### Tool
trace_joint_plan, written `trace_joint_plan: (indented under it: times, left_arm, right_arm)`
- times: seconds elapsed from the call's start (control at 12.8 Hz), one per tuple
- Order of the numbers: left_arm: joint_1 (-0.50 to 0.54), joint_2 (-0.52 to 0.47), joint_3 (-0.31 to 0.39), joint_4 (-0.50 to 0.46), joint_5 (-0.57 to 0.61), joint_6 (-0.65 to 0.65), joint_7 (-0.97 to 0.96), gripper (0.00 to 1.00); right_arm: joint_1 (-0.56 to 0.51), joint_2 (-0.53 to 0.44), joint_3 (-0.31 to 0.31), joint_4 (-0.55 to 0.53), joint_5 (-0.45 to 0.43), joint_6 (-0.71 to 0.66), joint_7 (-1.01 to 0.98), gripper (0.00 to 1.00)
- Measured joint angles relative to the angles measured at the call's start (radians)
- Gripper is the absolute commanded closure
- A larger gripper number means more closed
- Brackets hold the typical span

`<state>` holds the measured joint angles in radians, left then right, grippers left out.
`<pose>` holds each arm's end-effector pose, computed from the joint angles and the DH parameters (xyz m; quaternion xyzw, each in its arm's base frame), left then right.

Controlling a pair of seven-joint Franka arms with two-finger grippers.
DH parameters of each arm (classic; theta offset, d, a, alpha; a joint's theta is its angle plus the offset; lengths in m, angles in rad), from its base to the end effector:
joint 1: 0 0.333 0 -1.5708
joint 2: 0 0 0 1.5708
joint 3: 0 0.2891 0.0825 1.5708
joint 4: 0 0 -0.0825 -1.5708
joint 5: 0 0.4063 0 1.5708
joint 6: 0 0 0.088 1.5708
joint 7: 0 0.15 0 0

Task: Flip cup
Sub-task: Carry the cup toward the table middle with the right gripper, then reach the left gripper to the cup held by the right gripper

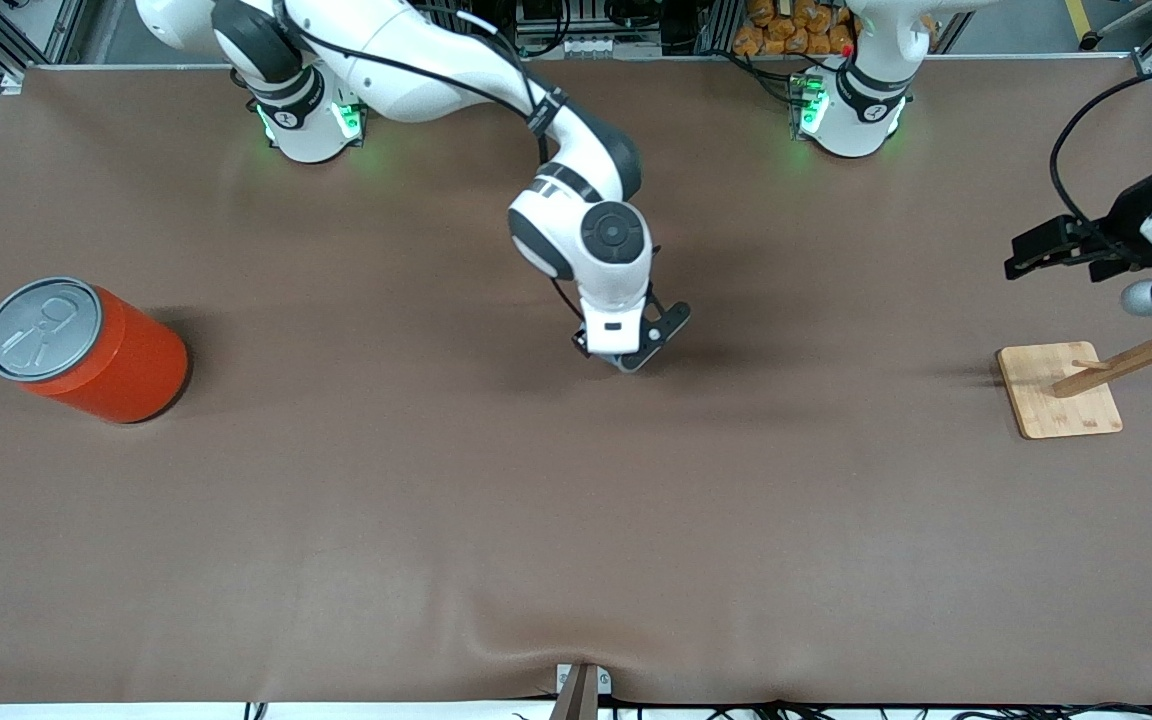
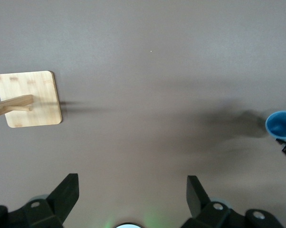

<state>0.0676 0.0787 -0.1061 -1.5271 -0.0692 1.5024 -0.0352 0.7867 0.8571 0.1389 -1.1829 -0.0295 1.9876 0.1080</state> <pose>0.5851 -0.0315 0.5254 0.9979 -0.0023 -0.0528 0.0368 0.4724 0.5864 0.1994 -0.9230 -0.3821 0.0391 0.0233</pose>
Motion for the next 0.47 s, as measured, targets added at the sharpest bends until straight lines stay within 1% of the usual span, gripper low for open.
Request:
trace_joint_plan:
  times: [0.23, 0.47]
  left_arm:
    - [-0.006, 0.035, -0.006, 0.001, -0.021, 0.043, 0.004, 0.00]
    - [0.007, 0.091, -0.002, -0.001, -0.165, 0.047, 0.003, 0.00]
  right_arm:
    - [0.068, 0.037, 0.001, 0.049, -0.126, -0.004, -0.049, 1.00]
    - [0.114, 0.081, -0.002, 0.078, -0.153, 0.003, -0.071, 1.00]
